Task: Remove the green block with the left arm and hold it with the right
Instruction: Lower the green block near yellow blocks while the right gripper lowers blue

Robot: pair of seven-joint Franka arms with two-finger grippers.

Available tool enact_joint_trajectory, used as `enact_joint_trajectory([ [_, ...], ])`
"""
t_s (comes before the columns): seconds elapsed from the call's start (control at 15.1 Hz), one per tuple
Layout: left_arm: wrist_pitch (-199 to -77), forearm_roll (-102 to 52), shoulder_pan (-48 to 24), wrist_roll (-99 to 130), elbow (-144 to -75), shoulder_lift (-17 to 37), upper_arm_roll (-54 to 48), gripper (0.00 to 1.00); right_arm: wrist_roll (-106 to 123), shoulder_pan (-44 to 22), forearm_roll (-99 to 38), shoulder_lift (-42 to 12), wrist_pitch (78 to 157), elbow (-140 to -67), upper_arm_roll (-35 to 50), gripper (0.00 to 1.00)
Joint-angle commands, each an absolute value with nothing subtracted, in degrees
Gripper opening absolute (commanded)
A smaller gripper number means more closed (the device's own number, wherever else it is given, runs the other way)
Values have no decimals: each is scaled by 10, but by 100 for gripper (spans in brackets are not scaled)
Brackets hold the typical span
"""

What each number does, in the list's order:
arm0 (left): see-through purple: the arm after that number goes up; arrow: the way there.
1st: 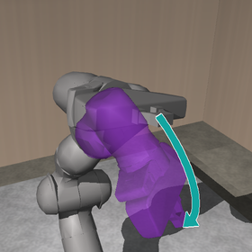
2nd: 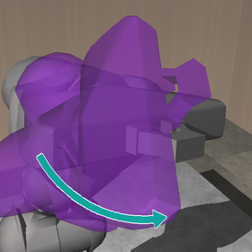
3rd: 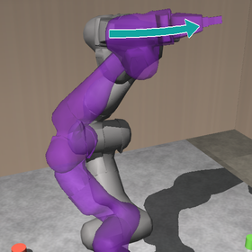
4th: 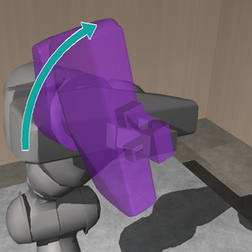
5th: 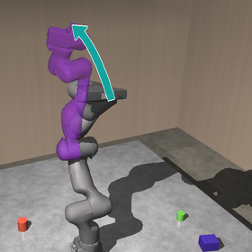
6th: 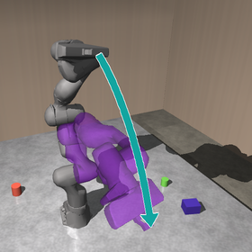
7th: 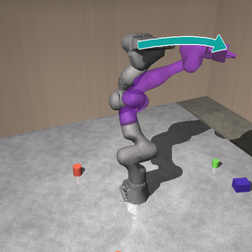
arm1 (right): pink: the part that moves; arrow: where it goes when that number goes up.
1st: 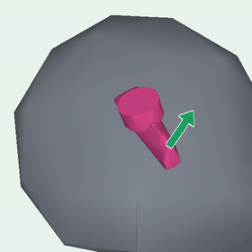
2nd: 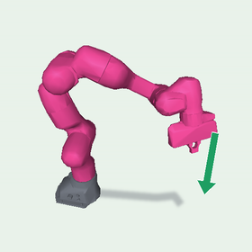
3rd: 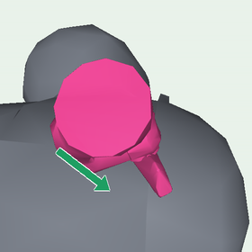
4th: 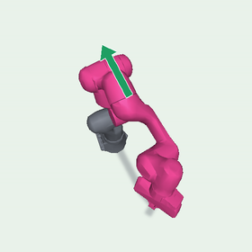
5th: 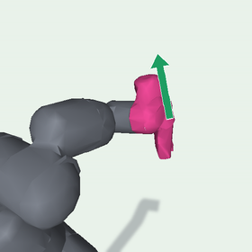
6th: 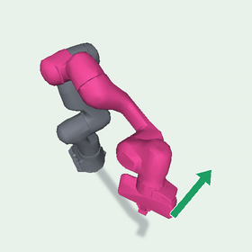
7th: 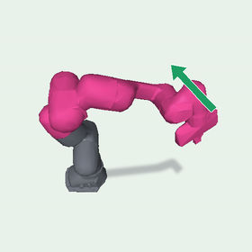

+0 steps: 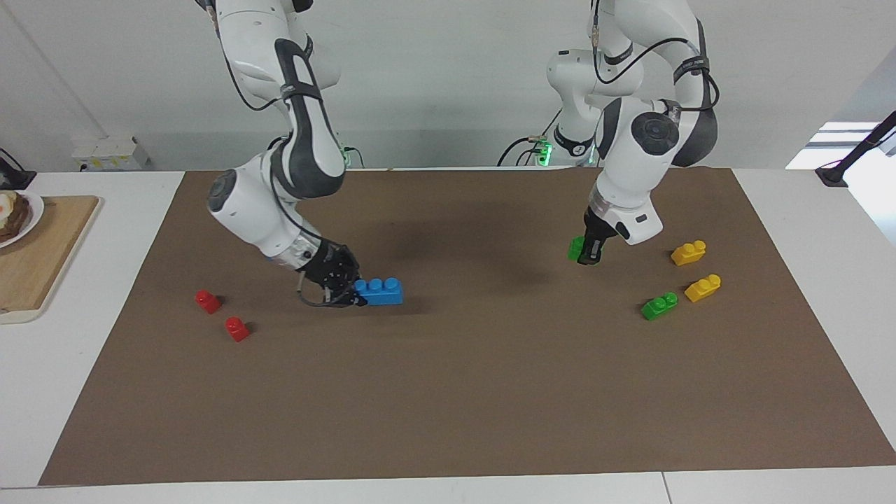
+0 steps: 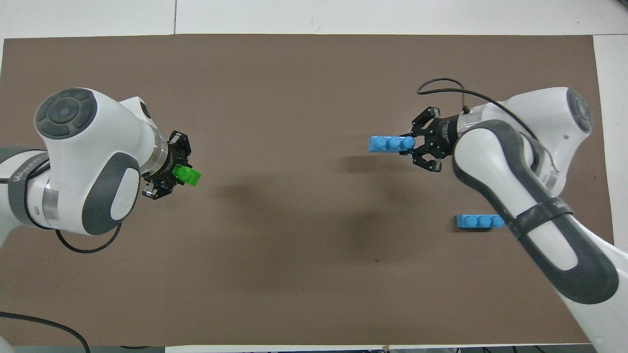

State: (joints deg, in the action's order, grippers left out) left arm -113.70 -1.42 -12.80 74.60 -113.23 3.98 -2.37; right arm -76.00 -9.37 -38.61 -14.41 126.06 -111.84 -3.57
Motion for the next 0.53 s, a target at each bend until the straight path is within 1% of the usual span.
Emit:
enact_joint_trajectory([
  [0.0,-1141,-17,-78,573,-1195,-1,-31,0,-738,-22,-376,-126,1231,-1144,-26,0],
  [0.2,-1185,-17,-26,355,-1246,-16,-29,0,-696,17,-374,-114,1226,-1175,-27,0],
  [0.33,-1193,-17,-1,240,-1253,-11,-29,0,-693,37,-350,-113,1220,-1182,-27,0],
  [0.46,-1215,-17,10,173,-1255,8,-29,0,-692,47,-344,-113,1232,-1200,-28,0],
])
